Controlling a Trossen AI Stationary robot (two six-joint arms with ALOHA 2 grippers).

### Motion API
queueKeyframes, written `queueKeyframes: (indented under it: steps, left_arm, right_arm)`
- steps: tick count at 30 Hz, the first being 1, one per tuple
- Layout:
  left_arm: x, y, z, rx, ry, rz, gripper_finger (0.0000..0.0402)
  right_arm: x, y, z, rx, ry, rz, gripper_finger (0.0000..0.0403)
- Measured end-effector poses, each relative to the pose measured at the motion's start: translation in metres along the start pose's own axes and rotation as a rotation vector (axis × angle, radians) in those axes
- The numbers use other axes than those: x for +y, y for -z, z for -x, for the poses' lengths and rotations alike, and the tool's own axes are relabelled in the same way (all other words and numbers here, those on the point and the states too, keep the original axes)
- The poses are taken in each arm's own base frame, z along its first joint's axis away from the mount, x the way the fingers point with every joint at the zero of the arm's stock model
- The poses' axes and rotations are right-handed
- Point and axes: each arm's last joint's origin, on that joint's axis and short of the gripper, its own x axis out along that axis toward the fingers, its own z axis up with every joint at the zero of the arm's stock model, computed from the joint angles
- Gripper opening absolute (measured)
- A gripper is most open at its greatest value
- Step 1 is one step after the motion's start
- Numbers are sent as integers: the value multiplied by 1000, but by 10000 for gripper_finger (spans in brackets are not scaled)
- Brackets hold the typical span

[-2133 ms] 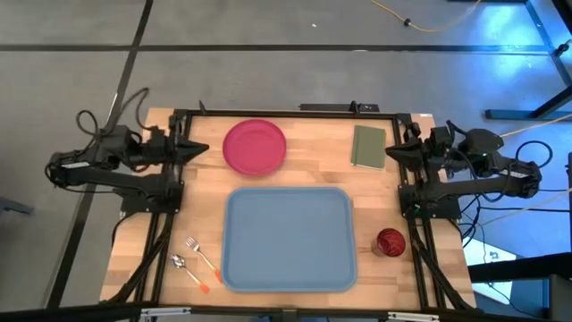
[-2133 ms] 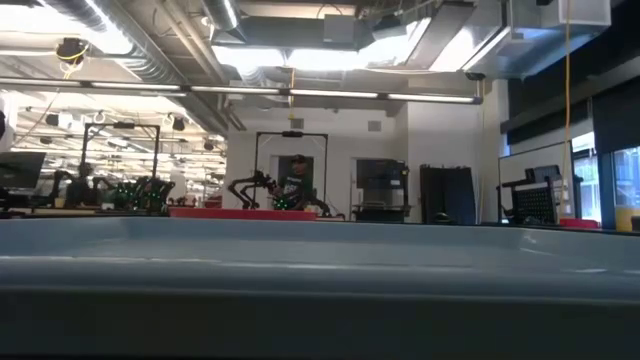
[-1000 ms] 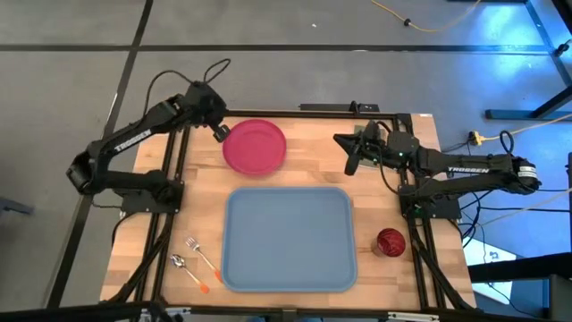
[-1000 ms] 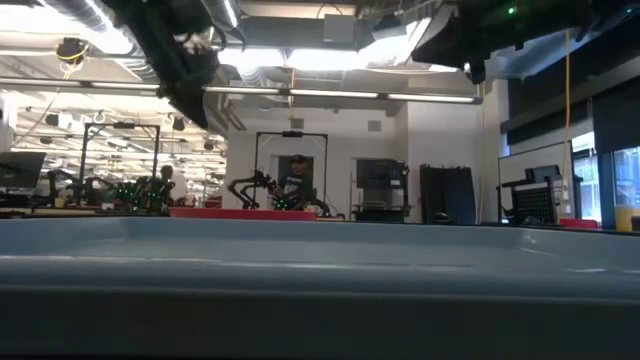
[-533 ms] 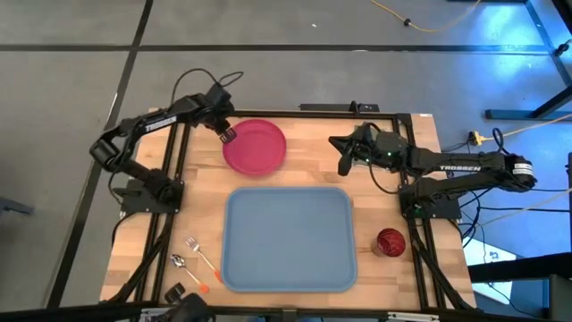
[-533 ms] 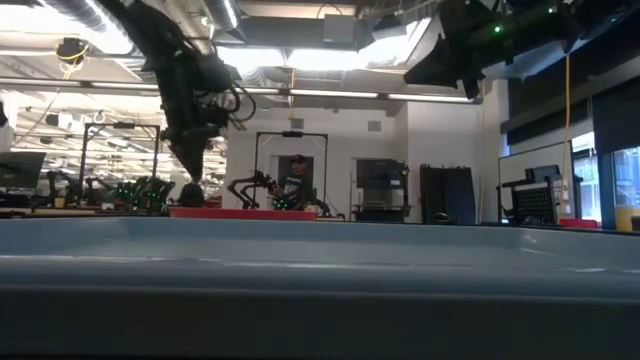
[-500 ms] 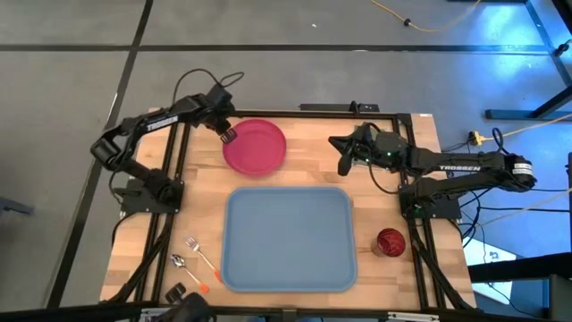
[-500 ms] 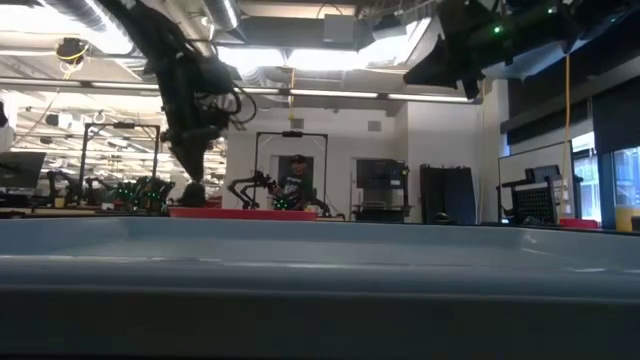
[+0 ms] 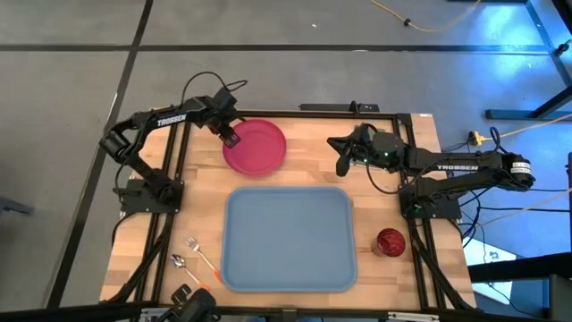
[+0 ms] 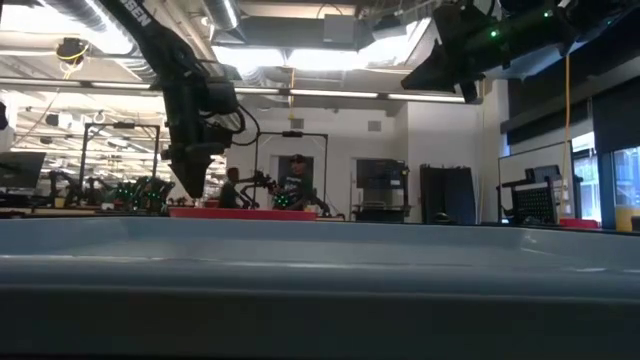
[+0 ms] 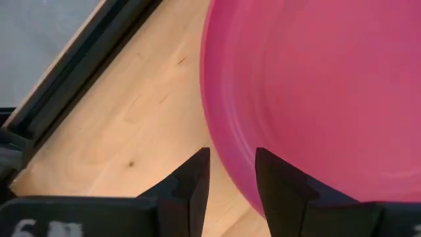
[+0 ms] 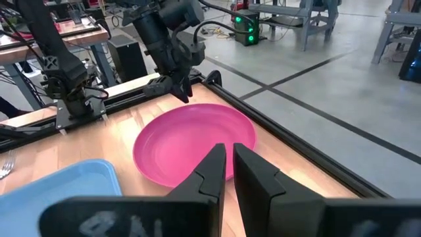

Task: Pick and place plate/cup/fork/spoon on tray
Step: Put the pink plate on the center of the blue serving tray

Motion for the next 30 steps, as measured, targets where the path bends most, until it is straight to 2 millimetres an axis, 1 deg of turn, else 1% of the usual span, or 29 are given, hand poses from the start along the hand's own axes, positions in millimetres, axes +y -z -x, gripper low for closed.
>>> queueKeyframes:
  steps: [5,7,10,14,25,30]
  left_arm:
    - [2,1,0,12,-84,-1,116]
    - [2,1,0,11,-74,20,116]
    - [1,1,-1,11,-30,100,116]
    - [0,4,-8,67,-28,119,116]
    - [-1,5,-30,136,-37,159,116]
    - [-1,5,-33,146,-38,168,116]
  right_arm:
    - [0,1,0,6,1,2,35]
    - [0,1,0,11,1,4,35]
    - [0,2,0,23,4,7,35]
    - [-1,4,0,45,8,10,35]
    - [-1,5,0,50,9,-7,35]
    - [-1,5,0,51,10,-5,35]
